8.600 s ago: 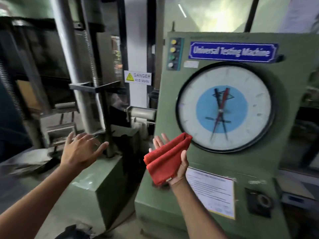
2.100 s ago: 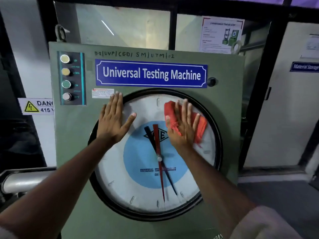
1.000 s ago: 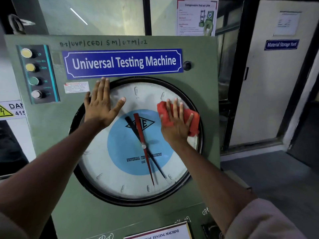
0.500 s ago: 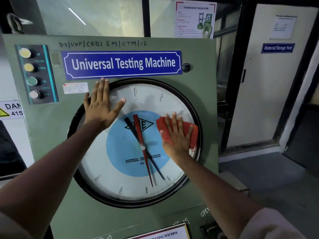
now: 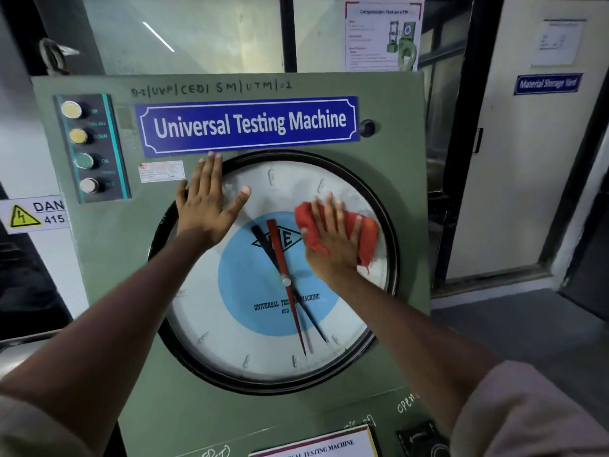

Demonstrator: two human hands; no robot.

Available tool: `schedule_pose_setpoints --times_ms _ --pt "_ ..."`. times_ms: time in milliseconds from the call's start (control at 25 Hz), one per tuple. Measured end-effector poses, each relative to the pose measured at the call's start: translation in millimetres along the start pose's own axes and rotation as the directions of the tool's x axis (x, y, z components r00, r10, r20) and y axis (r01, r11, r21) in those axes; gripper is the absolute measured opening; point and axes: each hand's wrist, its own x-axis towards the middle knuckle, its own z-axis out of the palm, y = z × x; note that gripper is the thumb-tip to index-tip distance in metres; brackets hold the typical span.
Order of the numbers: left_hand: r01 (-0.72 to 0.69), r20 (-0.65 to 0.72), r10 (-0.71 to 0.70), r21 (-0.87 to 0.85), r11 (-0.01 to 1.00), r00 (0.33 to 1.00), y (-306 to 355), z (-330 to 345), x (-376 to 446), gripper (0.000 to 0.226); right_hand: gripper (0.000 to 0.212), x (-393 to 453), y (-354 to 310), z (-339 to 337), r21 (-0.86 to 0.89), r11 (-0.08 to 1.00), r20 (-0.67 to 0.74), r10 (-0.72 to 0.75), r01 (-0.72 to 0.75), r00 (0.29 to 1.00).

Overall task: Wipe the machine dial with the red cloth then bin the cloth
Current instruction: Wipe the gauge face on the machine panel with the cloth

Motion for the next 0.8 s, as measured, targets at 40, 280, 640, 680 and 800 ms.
schedule_pose_setpoints --times_ms 40,280,640,680,800 --pt "0.004 0.001 -0.004 -0.014 1.0 1.0 -1 0 1 0.095 0.068 15 -13 -8 -0.02 0.999 -0.012 -0.034 0.034 0.999" --pt "0.015 0.02 -0.015 -0.028 0.999 1.0 -3 2 3 0.102 0.082 -35 -2 9 -0.084 0.988 0.071 -0.124 0.13 0.99" --pt "0.047 0.084 -0.041 -0.07 0.996 0.996 -5 -8 6 0.105 0.078 -13 -16 -1 -0.082 0.991 0.081 -0.102 0.108 0.991" --pt "0.054 0.096 -0.047 -0.074 0.996 0.994 -4 -9 4 0.106 0.079 -35 -9 6 -0.097 0.987 0.122 -0.119 0.131 0.985" --pt "0.047 0.109 -0.038 -0.089 0.995 0.993 -4 -13 4 0.109 0.074 -24 -4 4 -0.09 0.986 0.127 -0.129 0.141 0.984"
